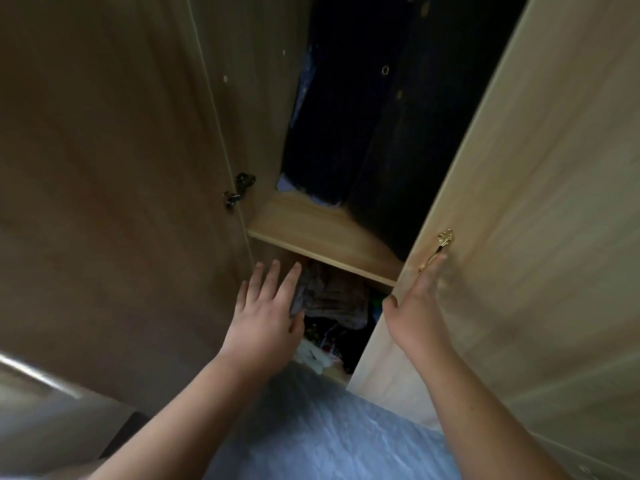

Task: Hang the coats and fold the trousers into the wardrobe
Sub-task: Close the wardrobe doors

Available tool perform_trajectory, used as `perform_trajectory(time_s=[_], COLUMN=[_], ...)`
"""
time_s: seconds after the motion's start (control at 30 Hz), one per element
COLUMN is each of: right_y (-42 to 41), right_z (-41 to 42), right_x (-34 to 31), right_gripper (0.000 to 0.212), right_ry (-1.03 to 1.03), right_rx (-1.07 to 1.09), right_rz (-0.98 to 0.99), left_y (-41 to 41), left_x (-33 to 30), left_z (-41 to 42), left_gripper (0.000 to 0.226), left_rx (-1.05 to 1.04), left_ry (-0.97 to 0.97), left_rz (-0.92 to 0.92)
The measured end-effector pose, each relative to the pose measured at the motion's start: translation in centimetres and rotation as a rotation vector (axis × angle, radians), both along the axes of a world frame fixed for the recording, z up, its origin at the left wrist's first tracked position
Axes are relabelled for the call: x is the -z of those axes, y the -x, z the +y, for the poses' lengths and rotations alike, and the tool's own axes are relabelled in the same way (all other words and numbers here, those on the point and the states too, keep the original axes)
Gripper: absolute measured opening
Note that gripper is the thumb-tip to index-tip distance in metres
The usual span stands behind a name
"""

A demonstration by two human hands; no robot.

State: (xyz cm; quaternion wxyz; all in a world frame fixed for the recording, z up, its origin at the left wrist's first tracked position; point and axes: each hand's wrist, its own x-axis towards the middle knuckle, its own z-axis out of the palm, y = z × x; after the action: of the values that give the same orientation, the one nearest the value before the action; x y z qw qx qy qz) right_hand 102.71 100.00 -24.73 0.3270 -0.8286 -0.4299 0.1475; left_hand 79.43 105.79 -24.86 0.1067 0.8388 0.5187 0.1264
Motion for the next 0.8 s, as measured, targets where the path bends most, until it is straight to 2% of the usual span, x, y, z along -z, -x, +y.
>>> perform_trajectory(time_s=[0.13,0.27,0.37,0.47,0.67,0.73,0.8], right_y=[2.8,10.6,18.1,24.9,34.3,35.9,36.1], right_z=[-1.1,-2.4,-3.4,-3.5,-3.3,-3.6,-4.3], right_x=[-0.1,1.4,2.3,2.8,2.4,2.0,1.8], right_gripper=[0.095,0.081,0.078,0.078,0.07,0.069,0.069], right_ry=[0.063,0.225,0.212,0.173,0.156,0.157,0.153], right_rx=[-0.007,-0.305,-0.49,-0.584,-0.585,-0.567,-0.551], right_rz=[-0.032,-0.116,-0.194,-0.238,-0.161,-0.157,-0.154], left_y=[3.1,8.6,14.1,20.4,32.7,34.9,34.6], left_x=[0.8,1.6,1.5,1.2,2.0,0.9,-0.9], left_z=[-1.5,-3.8,-6.3,-8.5,-7.9,-6.4,-4.7], left_gripper=[0.075,0.074,0.073,0.068,0.055,0.051,0.057], left_rx=[0.001,-0.032,-0.031,-0.046,-0.173,-0.232,-0.3], left_ry=[-0.03,0.006,-0.014,-0.025,-0.001,0.0,0.008], left_rz=[-0.024,-0.006,0.006,-0.002,-0.061,-0.141,-0.269])
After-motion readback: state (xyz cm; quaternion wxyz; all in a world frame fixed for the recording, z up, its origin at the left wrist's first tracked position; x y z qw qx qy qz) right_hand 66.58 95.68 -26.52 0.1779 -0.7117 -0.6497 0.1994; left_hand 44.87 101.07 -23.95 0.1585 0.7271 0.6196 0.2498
